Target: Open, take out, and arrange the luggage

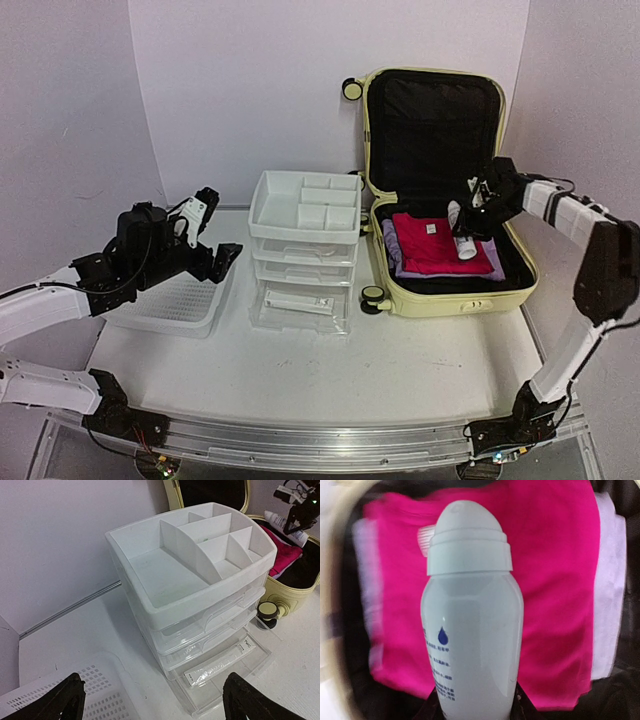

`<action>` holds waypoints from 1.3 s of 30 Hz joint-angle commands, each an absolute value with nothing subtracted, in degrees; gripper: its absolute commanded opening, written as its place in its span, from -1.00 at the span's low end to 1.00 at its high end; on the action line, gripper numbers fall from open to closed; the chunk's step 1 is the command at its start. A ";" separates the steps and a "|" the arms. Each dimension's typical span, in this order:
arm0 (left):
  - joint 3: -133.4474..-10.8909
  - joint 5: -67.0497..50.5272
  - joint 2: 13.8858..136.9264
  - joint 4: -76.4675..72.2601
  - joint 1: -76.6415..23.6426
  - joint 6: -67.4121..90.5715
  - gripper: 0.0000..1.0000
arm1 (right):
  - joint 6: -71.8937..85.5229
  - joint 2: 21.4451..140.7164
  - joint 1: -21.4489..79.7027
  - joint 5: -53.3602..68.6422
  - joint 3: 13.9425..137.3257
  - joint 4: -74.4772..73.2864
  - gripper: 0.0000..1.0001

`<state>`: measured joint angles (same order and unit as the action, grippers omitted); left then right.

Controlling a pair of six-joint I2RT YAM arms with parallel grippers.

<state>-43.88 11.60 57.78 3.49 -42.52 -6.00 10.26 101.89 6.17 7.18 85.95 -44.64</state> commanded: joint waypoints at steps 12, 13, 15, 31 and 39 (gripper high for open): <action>-47.69 10.31 60.56 0.57 -41.83 -6.31 0.93 | -3.66 81.01 37.43 29.11 68.29 -25.54 -0.38; -47.59 10.29 60.44 0.58 -41.84 -6.06 0.93 | -5.20 83.42 39.90 26.20 69.92 -26.33 -0.38; -47.38 10.24 59.96 0.61 -41.84 -5.73 0.93 | -9.37 88.07 43.99 21.42 74.21 -29.30 -0.38; -42.99 12.81 52.31 0.71 -41.73 -4.15 0.93 | -34.75 120.38 56.31 2.69 108.31 -48.07 -0.35; -42.76 12.73 52.09 0.74 -41.66 -4.60 0.94 | -38.27 127.64 56.34 0.00 113.31 -48.60 -0.27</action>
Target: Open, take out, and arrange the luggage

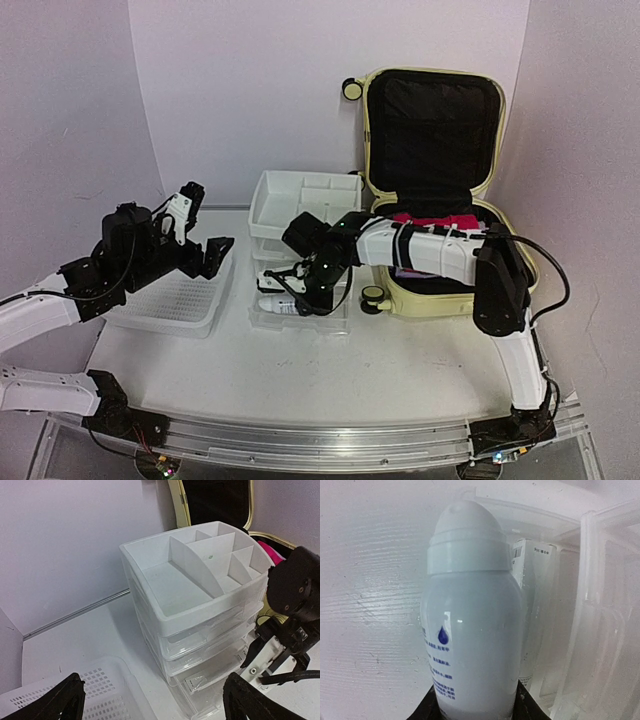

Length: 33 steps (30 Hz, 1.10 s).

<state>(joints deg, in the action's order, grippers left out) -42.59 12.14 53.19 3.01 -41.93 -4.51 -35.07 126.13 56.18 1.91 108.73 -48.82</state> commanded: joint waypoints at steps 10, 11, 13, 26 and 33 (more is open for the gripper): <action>-41.81 13.14 50.40 0.79 -41.66 -4.53 0.94 | -38.41 132.94 56.08 -3.29 118.21 -50.52 0.00; -41.71 13.18 50.32 0.79 -41.66 -4.49 0.94 | -38.30 132.83 56.08 -3.38 118.14 -50.54 0.07; -41.64 13.21 50.24 0.79 -41.66 -4.48 0.94 | -37.63 132.30 56.12 -3.24 118.21 -50.81 0.25; -42.49 12.22 52.28 0.79 -41.66 -3.92 0.95 | -27.70 118.48 56.08 -1.43 111.40 -51.81 0.55; -43.73 11.79 54.84 0.78 -41.66 -3.54 0.95 | -14.14 115.21 56.55 10.02 102.76 -50.65 0.33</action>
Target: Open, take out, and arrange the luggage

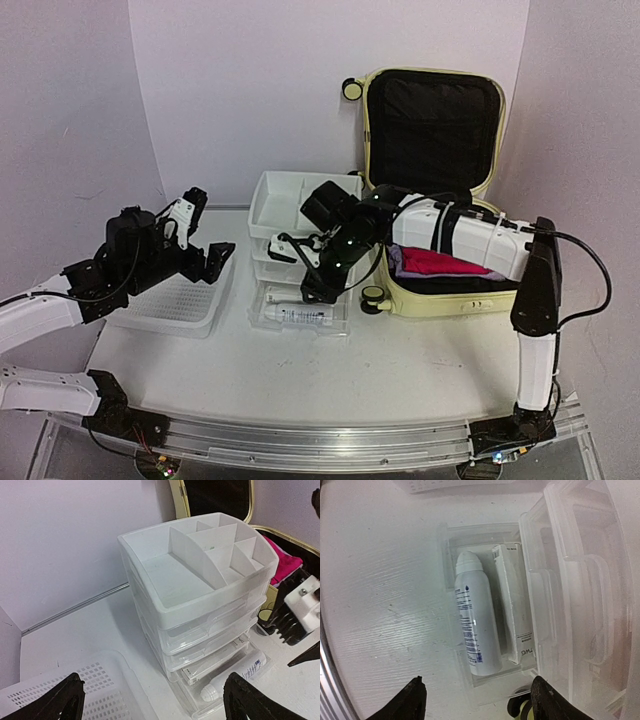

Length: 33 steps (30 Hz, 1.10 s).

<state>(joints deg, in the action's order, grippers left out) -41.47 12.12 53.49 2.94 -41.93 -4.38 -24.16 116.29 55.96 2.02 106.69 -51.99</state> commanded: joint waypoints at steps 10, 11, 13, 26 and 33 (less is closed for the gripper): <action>-63.51 0.38 70.53 14.99 -31.75 12.23 0.99 | -9.76 118.01 59.05 6.71 95.71 -44.60 0.03; -67.19 0.20 73.44 17.52 -31.06 13.29 0.97 | -9.76 118.56 59.29 6.57 95.64 -44.49 0.02; -75.08 0.18 79.17 20.84 -30.55 13.95 0.94 | -10.03 119.75 60.18 5.90 95.54 -44.39 0.01; -91.55 -0.88 97.35 26.59 -30.45 10.09 0.30 | -12.64 123.99 62.57 -7.56 95.71 -39.07 -0.26; -90.31 -0.53 98.72 26.72 -30.50 7.68 -0.13 | -15.65 126.01 62.31 -18.92 96.73 -33.96 -0.35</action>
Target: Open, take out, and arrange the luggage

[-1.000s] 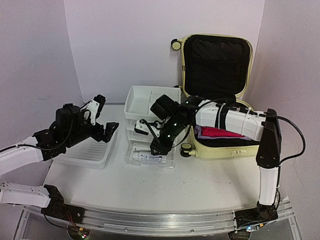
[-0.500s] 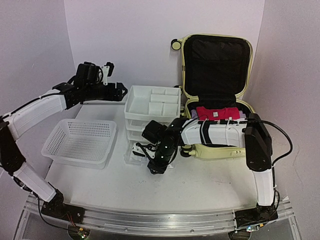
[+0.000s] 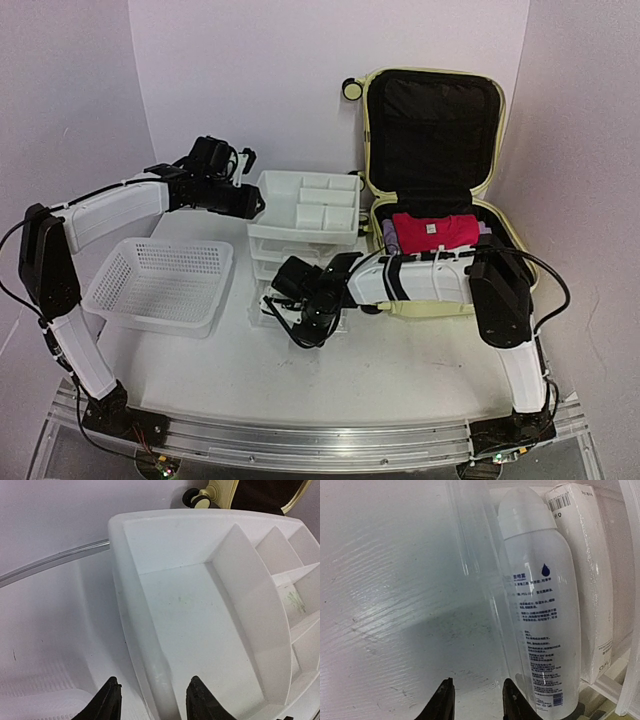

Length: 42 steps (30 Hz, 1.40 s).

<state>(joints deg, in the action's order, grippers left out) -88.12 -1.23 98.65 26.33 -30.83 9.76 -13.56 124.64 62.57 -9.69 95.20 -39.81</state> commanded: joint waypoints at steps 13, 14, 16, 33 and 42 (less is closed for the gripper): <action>-88.21 -3.21 100.48 28.94 -30.50 5.88 -0.53 | -18.80 127.51 60.13 -23.24 99.63 -28.42 -0.25; -88.63 -3.42 100.79 29.70 -30.50 5.74 -0.58 | -18.93 127.88 60.05 -22.93 100.18 -28.32 -0.24; -89.16 -3.83 101.25 30.60 -30.50 5.39 -0.64 | -18.99 128.62 59.80 -23.04 101.35 -27.68 -0.23; -92.96 -6.86 103.19 34.76 -30.50 7.59 -0.67 | -19.84 134.02 55.73 -32.16 108.84 -19.85 -0.19; -94.04 -5.12 103.81 36.01 -30.51 8.53 -0.63 | -18.65 125.16 57.60 -21.94 102.84 -23.48 -0.13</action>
